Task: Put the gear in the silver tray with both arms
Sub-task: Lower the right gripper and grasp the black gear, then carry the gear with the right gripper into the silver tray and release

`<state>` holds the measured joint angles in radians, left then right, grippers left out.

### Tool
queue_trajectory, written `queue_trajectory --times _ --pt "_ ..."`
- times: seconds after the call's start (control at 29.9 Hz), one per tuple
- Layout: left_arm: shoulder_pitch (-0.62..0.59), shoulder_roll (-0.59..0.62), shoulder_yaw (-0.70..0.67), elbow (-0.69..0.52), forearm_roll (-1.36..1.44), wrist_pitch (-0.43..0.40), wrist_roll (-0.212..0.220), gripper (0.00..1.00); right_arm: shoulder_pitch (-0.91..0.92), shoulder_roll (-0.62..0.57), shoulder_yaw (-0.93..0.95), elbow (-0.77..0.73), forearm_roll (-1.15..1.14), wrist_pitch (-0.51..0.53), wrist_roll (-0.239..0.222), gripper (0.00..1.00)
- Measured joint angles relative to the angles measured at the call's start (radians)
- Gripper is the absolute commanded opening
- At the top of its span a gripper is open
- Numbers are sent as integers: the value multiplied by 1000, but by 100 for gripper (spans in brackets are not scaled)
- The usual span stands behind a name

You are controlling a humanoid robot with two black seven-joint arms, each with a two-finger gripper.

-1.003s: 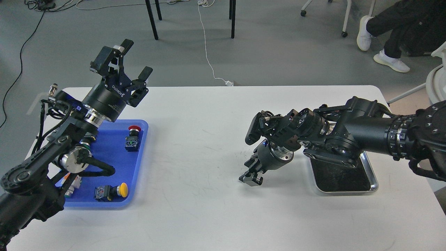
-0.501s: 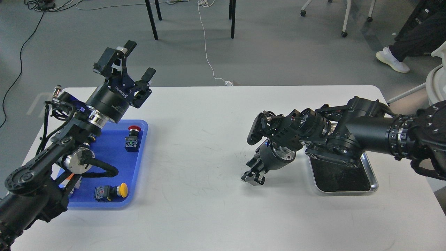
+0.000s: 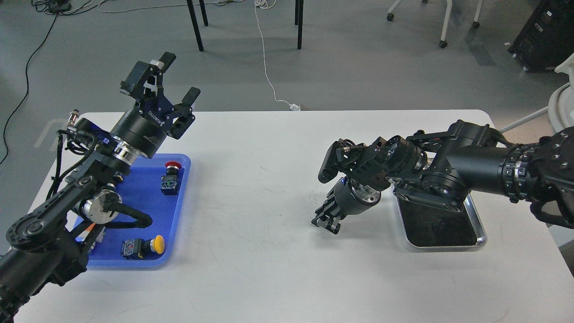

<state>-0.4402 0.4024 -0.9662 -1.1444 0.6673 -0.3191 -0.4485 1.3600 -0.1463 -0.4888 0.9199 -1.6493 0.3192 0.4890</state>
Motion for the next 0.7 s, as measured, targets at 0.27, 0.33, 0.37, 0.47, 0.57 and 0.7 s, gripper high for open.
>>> queue_trajectory --times 0.27,0.33,0.37,0.47,0.57,0.7 --pt "0 -1 3 0 0 0 1 99 100 -264 13 115 -3 2 0 16" --pt "0 0 5 0 1 -1 2 99 102 -349 7 149 -20 5 0 16" --pt "0 0 6 0 1 -1 2 99 100 -393 3 165 -39 5 0 16" --pt "0 -3 9 0 1 -1 2 99 68 -493 -7 189 -98 6 0 16" --pt "0 -12 12 0 3 -1 3 99 10 -552 -8 194 -121 6 0 17" --pt "0 -17 14 0 4 -1 4 99 -54 -580 1 186 -126 2 0 17"
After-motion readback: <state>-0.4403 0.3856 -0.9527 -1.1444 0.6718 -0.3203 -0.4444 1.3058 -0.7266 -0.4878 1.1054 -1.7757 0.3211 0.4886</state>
